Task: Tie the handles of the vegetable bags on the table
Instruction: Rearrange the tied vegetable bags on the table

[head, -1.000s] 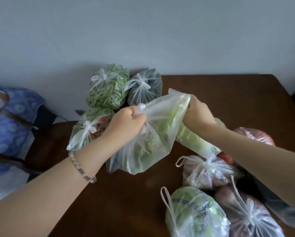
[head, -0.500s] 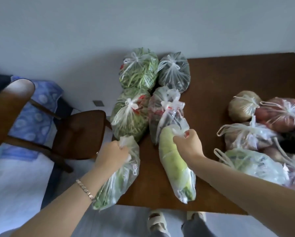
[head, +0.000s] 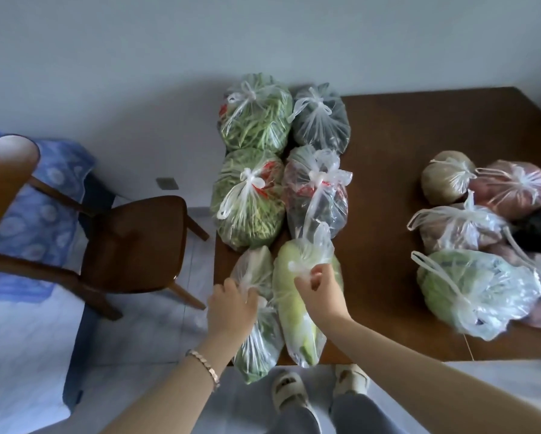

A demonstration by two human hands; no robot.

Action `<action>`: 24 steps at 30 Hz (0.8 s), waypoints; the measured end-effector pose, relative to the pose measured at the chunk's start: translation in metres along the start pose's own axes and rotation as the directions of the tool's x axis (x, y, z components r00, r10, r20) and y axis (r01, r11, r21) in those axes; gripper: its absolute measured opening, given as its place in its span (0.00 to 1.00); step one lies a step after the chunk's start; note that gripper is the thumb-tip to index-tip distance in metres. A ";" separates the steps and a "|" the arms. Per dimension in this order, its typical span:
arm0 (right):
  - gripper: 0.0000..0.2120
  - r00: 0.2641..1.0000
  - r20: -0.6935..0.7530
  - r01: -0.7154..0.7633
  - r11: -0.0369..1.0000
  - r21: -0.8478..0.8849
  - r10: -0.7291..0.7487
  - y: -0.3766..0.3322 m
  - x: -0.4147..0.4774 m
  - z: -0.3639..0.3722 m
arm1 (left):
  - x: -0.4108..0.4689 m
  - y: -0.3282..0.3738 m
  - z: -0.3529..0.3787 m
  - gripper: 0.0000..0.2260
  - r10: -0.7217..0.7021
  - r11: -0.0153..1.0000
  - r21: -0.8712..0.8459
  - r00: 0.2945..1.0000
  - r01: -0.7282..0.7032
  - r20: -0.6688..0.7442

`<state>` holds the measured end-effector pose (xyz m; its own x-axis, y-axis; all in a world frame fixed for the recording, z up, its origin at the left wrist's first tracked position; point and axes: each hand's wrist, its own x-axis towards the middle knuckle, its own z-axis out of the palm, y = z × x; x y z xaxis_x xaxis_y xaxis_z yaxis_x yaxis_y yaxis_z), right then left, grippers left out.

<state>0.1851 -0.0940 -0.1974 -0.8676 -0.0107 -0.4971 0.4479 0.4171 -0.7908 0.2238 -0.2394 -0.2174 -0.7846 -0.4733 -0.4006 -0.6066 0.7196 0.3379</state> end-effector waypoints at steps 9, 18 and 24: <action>0.34 0.961 0.104 -0.239 0.956 -0.168 0.258 0.016 0.006 -0.006 | 0.012 -0.008 0.006 0.25 0.036 0.981 -0.192 0.965 0.016 0.261; 0.14 0.947 0.258 -0.059 0.894 -0.444 0.191 -0.020 0.022 -0.077 | -0.006 0.069 -0.049 0.18 0.278 0.787 0.519 0.943 -0.334 0.184; 0.08 0.993 0.034 0.115 0.920 -0.374 -0.110 -0.033 0.034 -0.167 | -0.026 0.152 -0.018 0.20 0.644 0.703 0.155 0.713 -0.694 0.277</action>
<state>0.1050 0.0437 -0.1282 -0.9038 -0.0874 -0.4189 0.2318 0.7228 -0.6511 0.1492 -0.1270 -0.1402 -0.9146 0.2663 -0.3041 0.1385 0.9132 0.3832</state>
